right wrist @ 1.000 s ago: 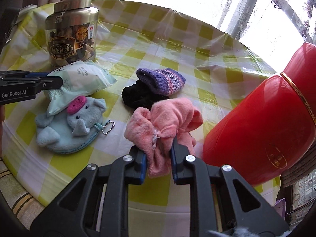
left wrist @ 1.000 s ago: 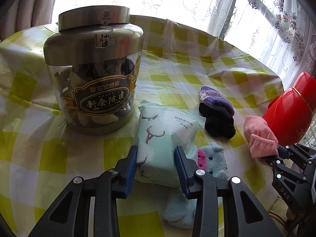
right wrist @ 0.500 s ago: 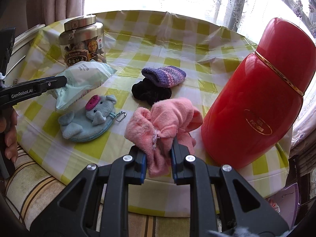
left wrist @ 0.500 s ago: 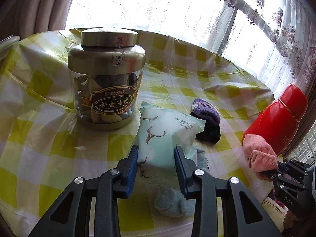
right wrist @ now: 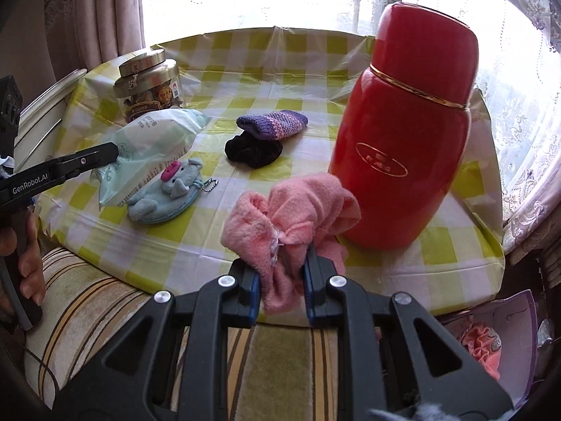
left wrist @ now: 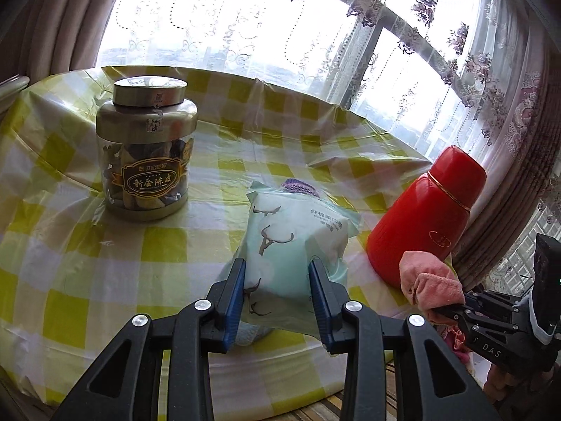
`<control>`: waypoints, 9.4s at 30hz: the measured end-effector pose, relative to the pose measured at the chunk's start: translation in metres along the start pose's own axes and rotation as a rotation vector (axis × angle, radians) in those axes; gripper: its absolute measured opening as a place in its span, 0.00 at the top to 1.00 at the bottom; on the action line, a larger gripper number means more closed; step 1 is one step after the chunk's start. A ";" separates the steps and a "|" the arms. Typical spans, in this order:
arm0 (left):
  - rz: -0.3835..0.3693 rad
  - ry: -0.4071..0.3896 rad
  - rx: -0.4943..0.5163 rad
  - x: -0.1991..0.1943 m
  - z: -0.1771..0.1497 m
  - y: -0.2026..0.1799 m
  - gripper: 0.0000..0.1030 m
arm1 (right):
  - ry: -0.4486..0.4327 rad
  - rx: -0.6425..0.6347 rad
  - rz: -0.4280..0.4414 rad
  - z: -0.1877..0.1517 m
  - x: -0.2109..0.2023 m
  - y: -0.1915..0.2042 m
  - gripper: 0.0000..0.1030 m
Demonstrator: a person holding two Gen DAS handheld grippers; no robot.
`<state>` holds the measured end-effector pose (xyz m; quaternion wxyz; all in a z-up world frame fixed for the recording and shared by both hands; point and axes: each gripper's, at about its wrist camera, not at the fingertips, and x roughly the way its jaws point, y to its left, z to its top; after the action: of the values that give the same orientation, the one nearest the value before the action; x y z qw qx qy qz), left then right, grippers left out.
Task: Organize soft objects
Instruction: 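Carry the pink scrunchie to the box with the right tool while the left tool carries the white pack, then open the right tool over the box dropping the scrunchie while the left tool drops the white pack, then move both tools back over the blue elephant pouch and black glove, then grasp the blue elephant pouch with the left tool while the right tool grasps the black glove, then carry the blue pouch to the box with the left tool while the right tool carries the black glove, then release the blue pouch into the box with the left tool while the right tool drops the black glove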
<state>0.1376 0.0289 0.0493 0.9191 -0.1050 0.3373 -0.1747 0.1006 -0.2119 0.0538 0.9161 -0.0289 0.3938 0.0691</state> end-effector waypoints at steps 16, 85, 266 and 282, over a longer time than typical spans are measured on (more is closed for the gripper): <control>-0.186 0.058 0.123 -0.007 -0.024 -0.103 0.65 | 0.007 0.167 -0.127 -0.052 -0.055 -0.097 0.78; -0.252 0.240 0.170 0.027 -0.059 -0.210 0.34 | 0.048 0.302 -0.119 -0.104 -0.103 -0.170 0.40; -0.476 0.315 0.259 0.061 -0.070 -0.315 0.59 | 0.023 0.365 -0.379 -0.110 -0.101 -0.245 0.65; -0.458 0.351 0.270 0.067 -0.076 -0.321 0.40 | 0.020 0.398 -0.352 -0.117 -0.106 -0.251 0.45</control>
<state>0.0546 -0.2970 0.0530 0.7893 -0.0236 0.4323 -0.4355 -0.0179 -0.4839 0.0503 0.8977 0.0831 0.3977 -0.1706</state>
